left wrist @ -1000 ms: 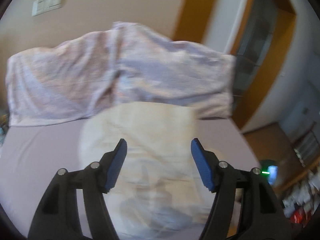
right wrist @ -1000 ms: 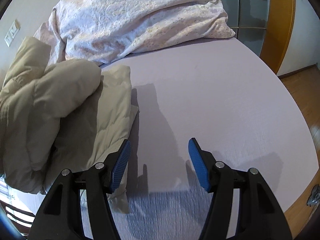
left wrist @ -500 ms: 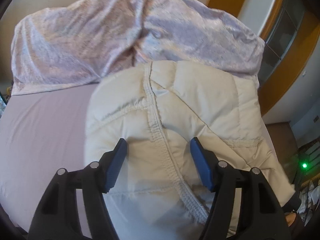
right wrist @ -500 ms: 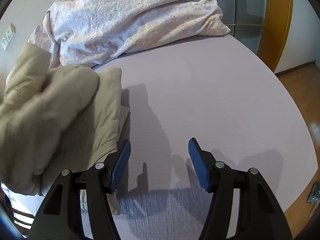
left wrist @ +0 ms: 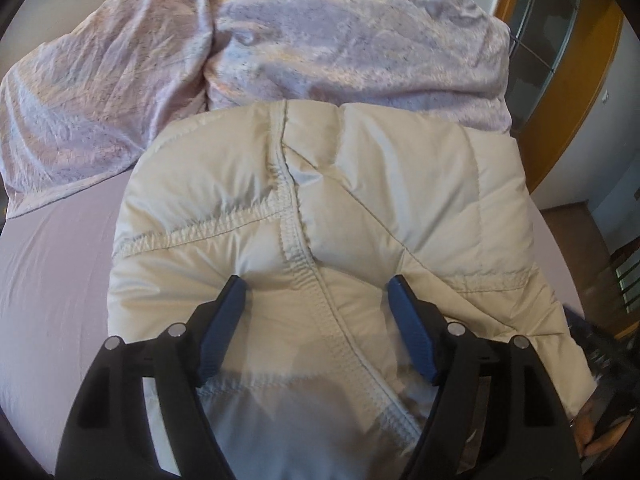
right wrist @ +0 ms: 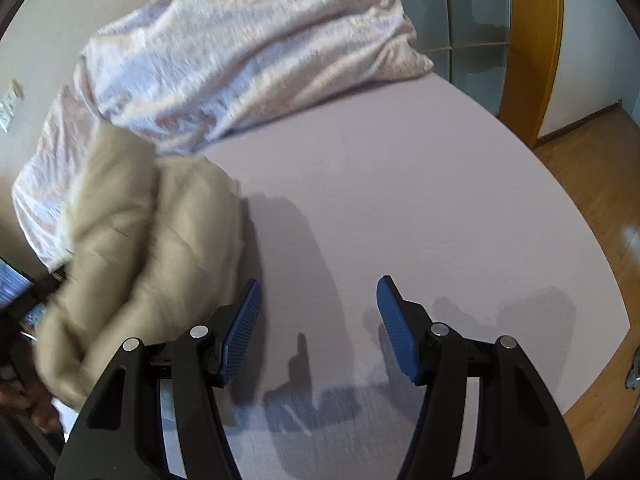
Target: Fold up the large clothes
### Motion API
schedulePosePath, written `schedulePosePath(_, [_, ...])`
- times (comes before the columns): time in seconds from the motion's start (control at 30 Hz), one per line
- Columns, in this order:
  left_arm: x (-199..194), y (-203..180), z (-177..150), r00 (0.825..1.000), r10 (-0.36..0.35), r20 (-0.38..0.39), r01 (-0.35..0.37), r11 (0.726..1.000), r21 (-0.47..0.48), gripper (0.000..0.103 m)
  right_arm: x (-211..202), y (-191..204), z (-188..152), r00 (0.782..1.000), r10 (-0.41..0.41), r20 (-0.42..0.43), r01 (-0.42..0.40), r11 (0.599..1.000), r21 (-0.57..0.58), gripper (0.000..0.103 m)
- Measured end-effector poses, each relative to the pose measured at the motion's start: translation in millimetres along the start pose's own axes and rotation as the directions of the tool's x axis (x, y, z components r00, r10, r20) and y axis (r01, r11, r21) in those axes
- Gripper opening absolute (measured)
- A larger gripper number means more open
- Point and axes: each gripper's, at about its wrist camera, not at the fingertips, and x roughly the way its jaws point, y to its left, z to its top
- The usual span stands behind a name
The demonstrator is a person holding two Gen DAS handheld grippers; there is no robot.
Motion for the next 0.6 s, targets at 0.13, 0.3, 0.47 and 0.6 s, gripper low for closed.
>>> schedulePosePath(0.13, [-19.3,14.7,10.5,0.999,-0.052,0.006,0.052,0.998,-0.042,0.072,-23.0,28.0,22.0,0.994,0.092,0.061,-0.088,0.994,-0.065,0.062])
schedulePosePath(0.3, [-42.4,42.4,20.3,0.998,0.015,0.069,-0.01,0.997,-0.071,0.072,-32.5,82.1,45.5,0.969,0.236,0.075,-0.22,0.959,-0.178,0.061])
schedulePosePath(0.47, [-41.1,61.3,20.2,0.995,0.076,0.067,-0.07,0.993,-0.091,0.073,-23.5,132.6,54.5,0.943,0.33,0.036,-0.31,0.915,-0.258,0.037])
schedulePosePath(0.6, [-31.7,68.8,20.2,0.993,0.107,0.054,-0.101,0.989,-0.104,0.073,-7.2,156.7,58.6,0.944,0.328,0.028,-0.304,0.901,-0.309,0.035])
